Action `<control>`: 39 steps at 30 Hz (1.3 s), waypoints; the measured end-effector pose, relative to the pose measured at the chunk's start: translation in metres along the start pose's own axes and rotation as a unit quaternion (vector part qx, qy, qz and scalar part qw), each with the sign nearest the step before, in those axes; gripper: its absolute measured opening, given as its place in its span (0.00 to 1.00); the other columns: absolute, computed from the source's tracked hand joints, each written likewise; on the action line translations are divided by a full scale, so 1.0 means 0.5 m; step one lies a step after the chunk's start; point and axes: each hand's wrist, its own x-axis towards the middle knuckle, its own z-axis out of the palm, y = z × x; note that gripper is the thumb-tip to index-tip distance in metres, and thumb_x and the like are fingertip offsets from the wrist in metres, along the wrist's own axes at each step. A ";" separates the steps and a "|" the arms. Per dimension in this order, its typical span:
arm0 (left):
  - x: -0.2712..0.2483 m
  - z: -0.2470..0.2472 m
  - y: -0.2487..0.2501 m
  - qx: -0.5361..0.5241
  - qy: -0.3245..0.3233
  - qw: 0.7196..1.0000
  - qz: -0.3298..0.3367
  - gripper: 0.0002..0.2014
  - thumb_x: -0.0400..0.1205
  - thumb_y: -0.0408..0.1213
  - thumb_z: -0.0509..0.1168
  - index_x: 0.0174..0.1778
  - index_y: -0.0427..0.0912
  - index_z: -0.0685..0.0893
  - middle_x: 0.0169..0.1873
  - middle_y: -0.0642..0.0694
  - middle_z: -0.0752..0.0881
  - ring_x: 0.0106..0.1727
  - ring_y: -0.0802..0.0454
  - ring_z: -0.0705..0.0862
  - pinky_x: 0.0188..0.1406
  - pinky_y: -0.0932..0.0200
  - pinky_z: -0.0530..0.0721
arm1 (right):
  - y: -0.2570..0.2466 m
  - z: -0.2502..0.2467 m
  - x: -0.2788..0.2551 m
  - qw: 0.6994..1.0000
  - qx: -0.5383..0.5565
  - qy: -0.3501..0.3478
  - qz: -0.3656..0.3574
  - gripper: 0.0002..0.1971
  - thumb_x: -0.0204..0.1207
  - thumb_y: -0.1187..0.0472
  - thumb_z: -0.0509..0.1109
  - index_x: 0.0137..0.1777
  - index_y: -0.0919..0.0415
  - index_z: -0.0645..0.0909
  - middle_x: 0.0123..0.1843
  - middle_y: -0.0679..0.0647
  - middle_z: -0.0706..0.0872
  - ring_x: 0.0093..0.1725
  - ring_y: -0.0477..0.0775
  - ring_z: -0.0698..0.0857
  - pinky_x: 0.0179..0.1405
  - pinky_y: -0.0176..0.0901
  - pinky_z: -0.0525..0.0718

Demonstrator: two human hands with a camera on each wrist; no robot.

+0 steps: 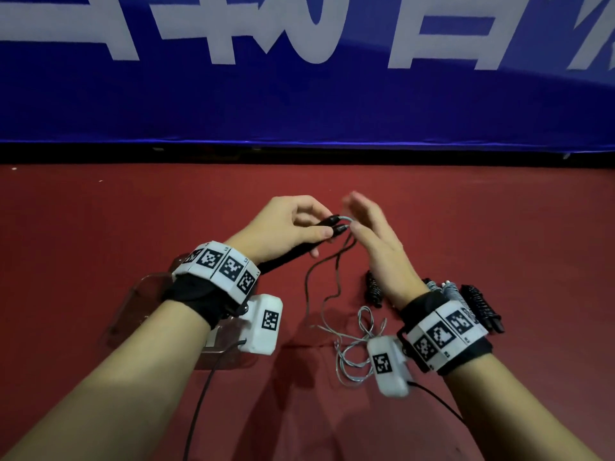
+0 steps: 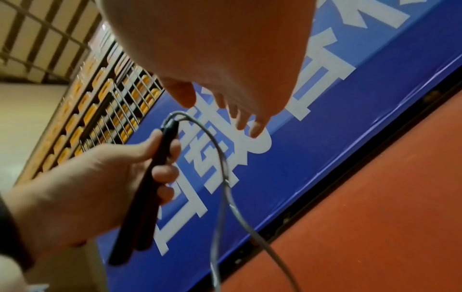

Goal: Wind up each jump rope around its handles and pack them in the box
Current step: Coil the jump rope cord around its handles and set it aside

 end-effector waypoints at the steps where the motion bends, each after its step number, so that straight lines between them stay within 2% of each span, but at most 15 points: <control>1: -0.002 0.003 0.000 -0.007 -0.002 1.000 -0.001 0.07 0.82 0.28 0.74 0.50 0.42 0.86 0.35 0.45 0.92 0.29 0.49 0.88 0.35 0.62 0.83 | -0.005 0.003 -0.001 1.000 0.000 -0.009 -0.002 0.17 0.90 0.61 0.60 0.75 0.61 0.78 0.68 0.56 0.87 0.62 0.51 0.87 0.68 0.47 0.82; 3: -0.007 0.006 -0.003 -0.015 0.004 1.000 -0.007 0.05 0.83 0.28 0.73 0.52 0.40 0.86 0.35 0.42 0.92 0.28 0.50 0.86 0.30 0.62 0.81 | 0.000 0.002 -0.007 0.999 0.025 0.001 0.023 0.13 0.91 0.60 0.62 0.63 0.67 0.84 0.49 0.61 0.91 0.35 0.56 0.84 0.44 0.56 0.89; 5: -0.013 0.006 -0.009 -0.010 0.002 1.000 -0.020 0.05 0.84 0.29 0.72 0.55 0.38 0.86 0.39 0.40 0.93 0.28 0.50 0.85 0.29 0.60 0.81 | 0.013 -0.007 -0.013 0.998 0.045 0.029 0.046 0.09 0.88 0.60 0.66 0.54 0.66 0.85 0.37 0.58 0.88 0.25 0.50 0.74 0.26 0.46 0.84; 6: -0.015 0.007 -0.012 -0.010 -0.005 1.000 -0.029 0.06 0.84 0.30 0.72 0.56 0.37 0.86 0.42 0.39 0.94 0.29 0.50 0.86 0.29 0.59 0.83 | 0.017 -0.012 -0.014 0.998 0.036 0.039 0.039 0.08 0.86 0.61 0.69 0.51 0.65 0.85 0.33 0.55 0.86 0.24 0.47 0.72 0.23 0.39 0.77; 9: -0.023 0.020 -0.020 -0.030 -0.043 0.997 -0.061 0.07 0.86 0.30 0.69 0.58 0.36 0.86 0.47 0.38 0.94 0.35 0.48 0.89 0.32 0.54 0.88 | 0.024 -0.023 -0.008 0.997 0.001 0.078 0.000 0.06 0.82 0.63 0.74 0.47 0.66 0.88 0.30 0.52 0.85 0.24 0.37 0.75 0.27 0.27 0.69; 12: -0.024 0.048 -0.029 -0.034 -0.056 0.995 -0.075 0.07 0.88 0.29 0.67 0.60 0.35 0.86 0.44 0.40 0.93 0.37 0.48 0.89 0.35 0.52 0.90 | 0.027 -0.022 -0.004 0.994 0.008 0.111 -0.001 0.08 0.82 0.62 0.74 0.48 0.68 0.88 0.31 0.52 0.86 0.23 0.36 0.77 0.28 0.24 0.70; 14: -0.023 0.056 -0.034 -0.028 -0.032 0.996 -0.074 0.07 0.88 0.29 0.66 0.58 0.38 0.88 0.41 0.44 0.93 0.34 0.52 0.89 0.34 0.56 0.88 | 0.032 -0.026 -0.004 0.994 0.033 0.103 0.016 0.07 0.83 0.62 0.73 0.50 0.67 0.89 0.36 0.54 0.87 0.26 0.37 0.76 0.30 0.29 0.72; 16: -0.024 0.059 -0.032 -0.047 -0.019 0.997 -0.062 0.07 0.88 0.29 0.65 0.55 0.42 0.88 0.40 0.47 0.93 0.33 0.54 0.88 0.35 0.57 0.87 | 0.042 -0.032 -0.007 0.994 0.073 0.076 0.033 0.07 0.84 0.61 0.72 0.53 0.63 0.91 0.41 0.60 0.86 0.33 0.46 0.76 0.37 0.40 0.75; 19: -0.024 0.061 -0.026 -0.089 -0.020 0.995 -0.047 0.08 0.88 0.29 0.65 0.60 0.44 0.85 0.43 0.43 0.94 0.33 0.51 0.88 0.37 0.55 0.87 | 0.055 -0.039 -0.011 0.991 0.107 0.071 0.049 0.07 0.84 0.61 0.72 0.54 0.63 0.90 0.41 0.60 0.86 0.36 0.54 0.78 0.44 0.48 0.81; 23: -0.023 0.066 -0.037 -0.132 0.023 0.989 -0.060 0.09 0.86 0.29 0.68 0.59 0.38 0.77 0.46 0.37 0.94 0.33 0.46 0.87 0.35 0.52 0.85 | 0.068 -0.038 -0.016 0.985 0.140 0.065 0.074 0.03 0.86 0.68 0.67 0.55 0.64 0.83 0.40 0.56 0.89 0.34 0.52 0.80 0.43 0.50 0.87; 26: -0.029 0.071 -0.041 -0.156 0.047 0.984 -0.067 0.06 0.87 0.30 0.68 0.56 0.37 0.79 0.46 0.37 0.94 0.32 0.47 0.86 0.32 0.55 0.83 | 0.072 -0.037 -0.019 0.988 0.124 0.061 0.072 0.03 0.86 0.69 0.67 0.51 0.63 0.81 0.41 0.56 0.90 0.32 0.51 0.79 0.33 0.42 0.82; 30: -0.041 0.086 -0.026 -0.224 -0.026 0.972 -0.067 0.06 0.84 0.30 0.68 0.54 0.37 0.79 0.43 0.36 0.93 0.29 0.48 0.85 0.25 0.59 0.82 | 0.063 -0.029 -0.023 0.992 0.092 0.078 0.041 0.03 0.85 0.64 0.71 0.50 0.60 0.86 0.33 0.51 0.87 0.27 0.48 0.79 0.25 0.36 0.76; 33: -0.045 0.097 -0.015 -0.272 -0.069 0.958 -0.063 0.10 0.80 0.33 0.69 0.54 0.36 0.78 0.41 0.35 0.91 0.28 0.48 0.84 0.24 0.59 0.81 | 0.049 -0.010 -0.023 0.984 0.142 0.080 0.066 0.04 0.84 0.60 0.73 0.47 0.56 0.86 0.27 0.54 0.83 0.26 0.53 0.76 0.27 0.43 0.77; 36: -0.043 0.098 -0.019 -0.275 -0.039 0.959 -0.064 0.08 0.82 0.31 0.68 0.52 0.37 0.76 0.42 0.35 0.91 0.28 0.47 0.83 0.26 0.57 0.81 | 0.045 0.011 -0.026 0.988 0.117 0.071 0.071 0.15 0.85 0.57 0.70 0.35 0.55 0.83 0.25 0.60 0.76 0.26 0.53 0.71 0.24 0.41 0.69; 39: -0.044 0.096 -0.029 -0.265 -0.022 0.960 -0.083 0.07 0.86 0.27 0.65 0.52 0.39 0.72 0.42 0.34 0.92 0.28 0.46 0.83 0.25 0.57 0.81 | 0.039 0.025 -0.037 0.990 0.113 0.026 0.075 0.20 0.85 0.62 0.67 0.29 0.56 0.77 0.31 0.71 0.77 0.33 0.56 0.71 0.30 0.46 0.66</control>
